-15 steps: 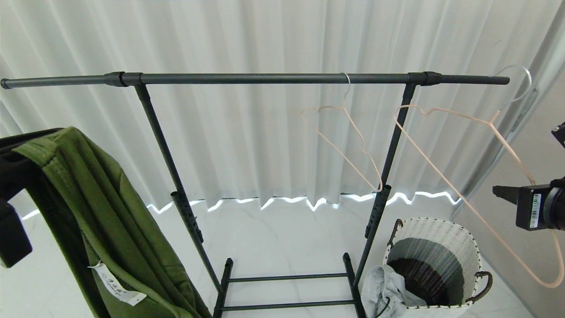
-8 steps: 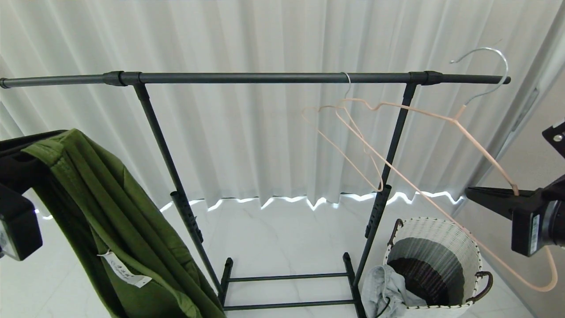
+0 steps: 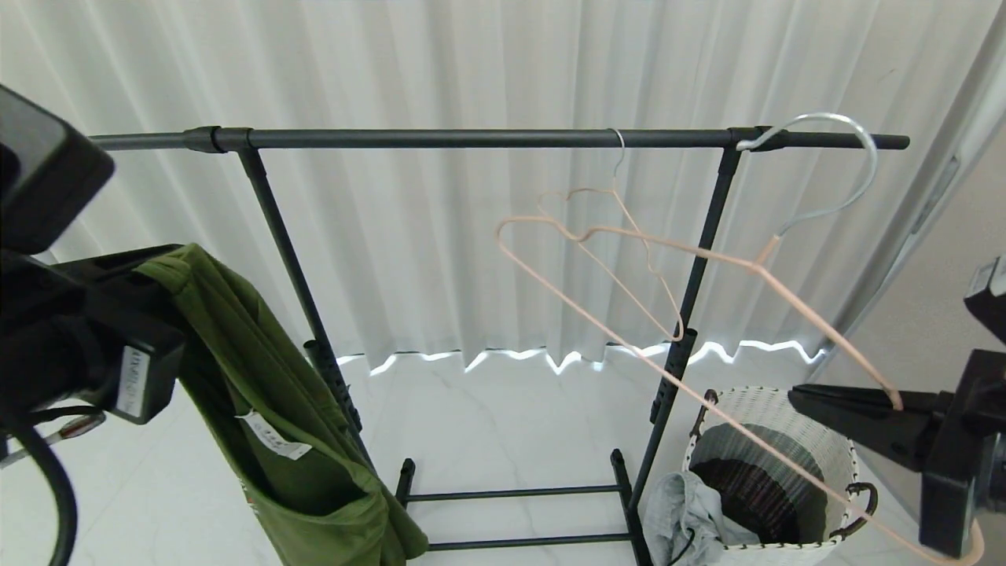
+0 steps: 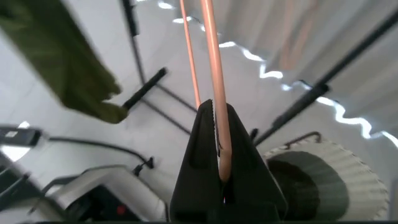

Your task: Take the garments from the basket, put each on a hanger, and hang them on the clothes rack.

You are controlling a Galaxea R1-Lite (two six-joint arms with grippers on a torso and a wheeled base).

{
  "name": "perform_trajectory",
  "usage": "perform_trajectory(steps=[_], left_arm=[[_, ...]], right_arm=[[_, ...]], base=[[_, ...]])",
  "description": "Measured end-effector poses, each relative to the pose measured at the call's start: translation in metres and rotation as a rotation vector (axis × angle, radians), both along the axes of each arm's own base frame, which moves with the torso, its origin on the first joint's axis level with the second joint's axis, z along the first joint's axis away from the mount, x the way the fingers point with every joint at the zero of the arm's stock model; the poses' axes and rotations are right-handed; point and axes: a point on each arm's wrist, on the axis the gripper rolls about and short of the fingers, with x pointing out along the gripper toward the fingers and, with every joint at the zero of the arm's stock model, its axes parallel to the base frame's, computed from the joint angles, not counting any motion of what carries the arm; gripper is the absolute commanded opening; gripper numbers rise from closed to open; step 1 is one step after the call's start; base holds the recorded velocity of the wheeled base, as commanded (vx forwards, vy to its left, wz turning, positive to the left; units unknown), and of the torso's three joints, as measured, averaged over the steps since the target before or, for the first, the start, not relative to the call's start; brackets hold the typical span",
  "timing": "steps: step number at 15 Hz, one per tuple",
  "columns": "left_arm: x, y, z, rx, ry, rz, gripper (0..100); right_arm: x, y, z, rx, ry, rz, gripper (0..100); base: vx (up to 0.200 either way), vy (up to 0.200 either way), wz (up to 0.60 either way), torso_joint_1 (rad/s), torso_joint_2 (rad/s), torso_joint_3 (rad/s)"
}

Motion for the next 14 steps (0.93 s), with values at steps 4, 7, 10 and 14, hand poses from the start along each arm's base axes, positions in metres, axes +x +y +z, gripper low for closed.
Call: perform_trajectory(steps=[4,7,10,14], left_arm=[[0.033,-0.027,-0.007,-0.194,0.068,0.066,0],[0.059,-0.043,-0.008,-0.251,0.086,0.113,0],[0.07,-0.048,-0.013,-0.236,0.102,0.129,0],[0.069,-0.053,-0.014,-0.232,0.107,0.114,0]], right_arm=[[-0.03,0.018,-0.012,0.016,0.087,0.201,0],[-0.043,0.024,-0.015,0.025,0.119,0.287,0],[-0.045,0.026,-0.015,0.023,0.119,0.302,0],[-0.041,0.029,-0.017,0.022,0.131,0.277,0]], base=[[0.0,0.0,0.0,0.0,0.0,0.0],[0.0,0.0,0.0,0.0,0.0,0.0],[0.0,0.0,0.0,0.0,0.0,0.0],[0.0,0.0,0.0,0.0,0.0,0.0]])
